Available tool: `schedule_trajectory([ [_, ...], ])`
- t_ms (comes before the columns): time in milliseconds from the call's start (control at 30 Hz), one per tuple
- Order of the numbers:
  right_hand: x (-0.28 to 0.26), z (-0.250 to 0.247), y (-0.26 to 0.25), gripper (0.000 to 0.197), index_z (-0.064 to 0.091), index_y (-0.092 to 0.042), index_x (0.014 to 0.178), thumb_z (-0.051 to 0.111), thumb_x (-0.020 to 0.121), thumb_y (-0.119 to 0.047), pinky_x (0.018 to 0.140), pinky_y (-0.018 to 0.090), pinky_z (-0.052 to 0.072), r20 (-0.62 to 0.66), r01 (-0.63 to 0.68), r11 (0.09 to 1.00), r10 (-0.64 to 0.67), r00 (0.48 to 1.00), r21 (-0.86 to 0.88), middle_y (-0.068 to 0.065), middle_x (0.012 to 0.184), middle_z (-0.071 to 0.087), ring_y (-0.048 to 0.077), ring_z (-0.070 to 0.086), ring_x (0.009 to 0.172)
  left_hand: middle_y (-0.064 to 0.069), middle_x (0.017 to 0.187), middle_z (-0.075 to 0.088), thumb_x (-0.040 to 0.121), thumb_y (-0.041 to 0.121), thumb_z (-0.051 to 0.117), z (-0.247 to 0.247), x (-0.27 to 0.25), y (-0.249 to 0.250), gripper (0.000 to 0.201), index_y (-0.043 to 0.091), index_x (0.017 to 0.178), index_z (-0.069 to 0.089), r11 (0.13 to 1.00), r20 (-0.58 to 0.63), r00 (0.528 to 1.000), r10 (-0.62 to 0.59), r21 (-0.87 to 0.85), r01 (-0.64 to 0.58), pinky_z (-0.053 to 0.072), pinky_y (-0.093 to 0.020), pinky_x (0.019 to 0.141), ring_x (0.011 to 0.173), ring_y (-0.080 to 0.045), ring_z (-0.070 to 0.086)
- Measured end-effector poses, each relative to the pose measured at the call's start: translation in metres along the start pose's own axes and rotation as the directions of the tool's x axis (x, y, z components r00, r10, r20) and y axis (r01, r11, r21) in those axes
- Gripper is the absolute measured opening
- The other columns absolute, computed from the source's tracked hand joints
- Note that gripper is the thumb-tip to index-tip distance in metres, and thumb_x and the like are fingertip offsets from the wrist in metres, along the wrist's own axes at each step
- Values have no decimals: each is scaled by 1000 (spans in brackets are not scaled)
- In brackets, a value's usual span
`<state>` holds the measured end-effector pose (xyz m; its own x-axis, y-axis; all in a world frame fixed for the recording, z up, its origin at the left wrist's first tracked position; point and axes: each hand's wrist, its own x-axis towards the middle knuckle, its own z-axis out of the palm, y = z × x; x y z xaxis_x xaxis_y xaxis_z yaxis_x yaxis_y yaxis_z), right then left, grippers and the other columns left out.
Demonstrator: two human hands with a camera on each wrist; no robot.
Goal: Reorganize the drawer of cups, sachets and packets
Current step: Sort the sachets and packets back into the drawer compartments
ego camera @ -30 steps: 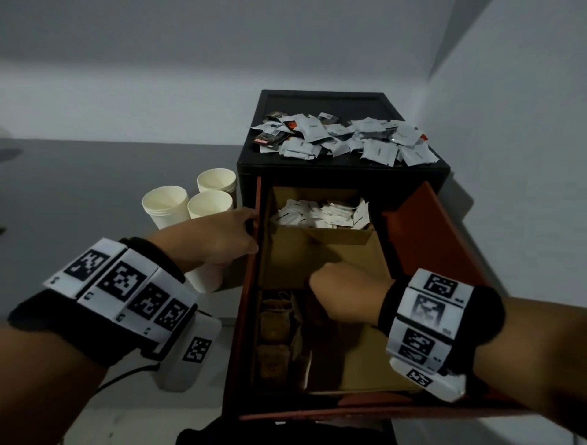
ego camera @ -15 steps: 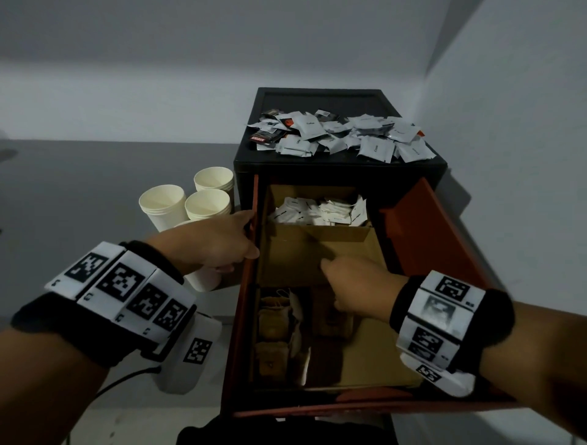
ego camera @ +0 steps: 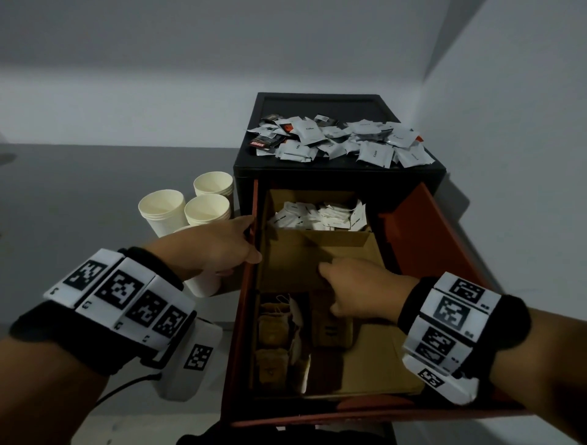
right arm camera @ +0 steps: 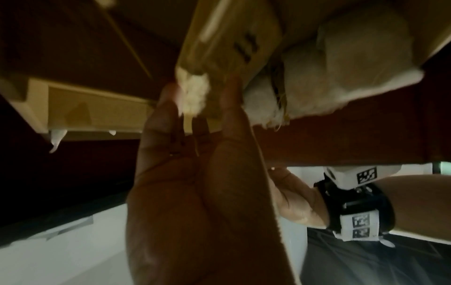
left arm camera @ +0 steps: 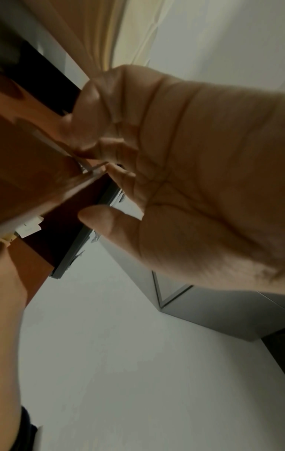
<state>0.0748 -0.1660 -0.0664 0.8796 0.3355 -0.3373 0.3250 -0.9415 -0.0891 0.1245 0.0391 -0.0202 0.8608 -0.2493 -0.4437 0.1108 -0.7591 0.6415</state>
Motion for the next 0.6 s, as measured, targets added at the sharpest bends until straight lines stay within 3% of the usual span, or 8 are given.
schedule_trajectory([
  [100,1,-27,5,21,51,-14,101,61,88,-28,56,25,37,-84,-40,990,52,995,137,2,89,53,16,50,73,-9,125,56,89,12,58,-3,0,5,66,21,147,28,1000,-12,1000,14,5,-14,46,-34,81,108,-28,56],
  [167,4,-44,12,16,54,-14,106,51,92,-10,55,22,35,-171,-47,969,90,981,242,5,99,56,14,49,72,-7,125,55,89,12,58,-6,0,10,61,19,145,32,1000,-35,999,29,-3,-29,43,-30,78,108,-26,55],
  [233,8,-55,18,35,54,-15,116,43,89,5,52,20,33,-212,-44,958,107,971,282,6,107,54,12,46,69,-9,133,51,90,14,58,-11,2,16,61,20,145,32,999,-50,998,35,-1,-36,44,-31,81,113,-27,53],
  [267,11,-58,20,42,54,-14,121,41,88,9,56,22,39,-220,-43,959,107,970,279,9,114,54,15,50,74,-12,135,49,89,15,58,-13,3,18,61,20,145,33,999,-50,998,44,-1,-44,45,-32,82,111,-29,54],
  [333,21,-60,23,52,53,-11,129,40,85,15,84,34,49,-210,-34,954,101,972,299,15,129,53,25,55,109,-20,134,50,88,15,59,-17,7,22,59,19,142,36,998,-60,997,58,-15,-59,46,-37,80,102,-34,57],
  [400,35,-58,24,53,51,-10,133,42,85,10,102,37,42,-186,-36,945,101,977,325,14,136,51,25,46,127,-17,134,51,89,13,58,-20,12,27,55,16,141,39,997,-100,992,75,-12,-76,45,-37,88,114,-37,53],
  [500,57,-58,25,46,54,-14,130,48,85,-6,98,39,46,-213,-19,956,85,973,293,12,133,53,29,52,119,-15,133,50,92,13,55,-27,19,36,51,16,140,40,999,-117,992,51,-9,-52,48,-33,78,111,-33,54],
  [600,79,-58,30,28,59,-10,116,53,89,-18,93,35,47,-199,2,972,46,979,237,13,120,59,30,57,110,-11,131,51,92,15,55,-40,26,47,47,16,138,44,1000,-183,983,14,-23,-19,48,-38,89,117,-30,52],
])
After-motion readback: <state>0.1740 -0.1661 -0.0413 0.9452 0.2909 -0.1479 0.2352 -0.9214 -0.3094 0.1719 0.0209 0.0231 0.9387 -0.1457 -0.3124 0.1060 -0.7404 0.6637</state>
